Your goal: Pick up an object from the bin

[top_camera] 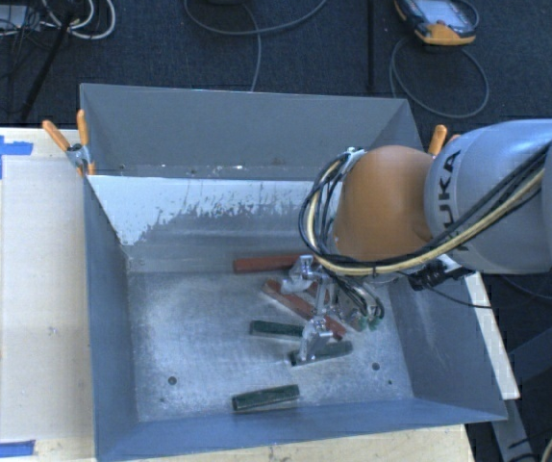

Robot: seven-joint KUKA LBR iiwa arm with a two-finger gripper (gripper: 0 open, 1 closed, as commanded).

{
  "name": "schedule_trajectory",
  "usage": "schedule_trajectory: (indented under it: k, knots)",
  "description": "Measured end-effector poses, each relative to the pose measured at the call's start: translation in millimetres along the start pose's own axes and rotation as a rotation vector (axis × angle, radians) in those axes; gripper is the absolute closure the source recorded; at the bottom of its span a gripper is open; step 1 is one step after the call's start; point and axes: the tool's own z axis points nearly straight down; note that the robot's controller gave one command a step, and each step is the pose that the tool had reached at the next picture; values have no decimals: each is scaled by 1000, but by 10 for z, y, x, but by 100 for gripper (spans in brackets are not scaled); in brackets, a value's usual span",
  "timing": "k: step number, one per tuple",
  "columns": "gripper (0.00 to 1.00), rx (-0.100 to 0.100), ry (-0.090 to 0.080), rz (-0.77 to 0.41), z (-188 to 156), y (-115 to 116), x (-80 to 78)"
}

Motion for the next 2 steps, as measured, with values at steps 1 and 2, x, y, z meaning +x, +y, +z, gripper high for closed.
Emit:
schedule_trajectory:
  k: [1,2]
  knots:
    - [100,-3,-34,-39,495,-157,-290]
    - [0,-1,-24,-40,534,-171,-257]
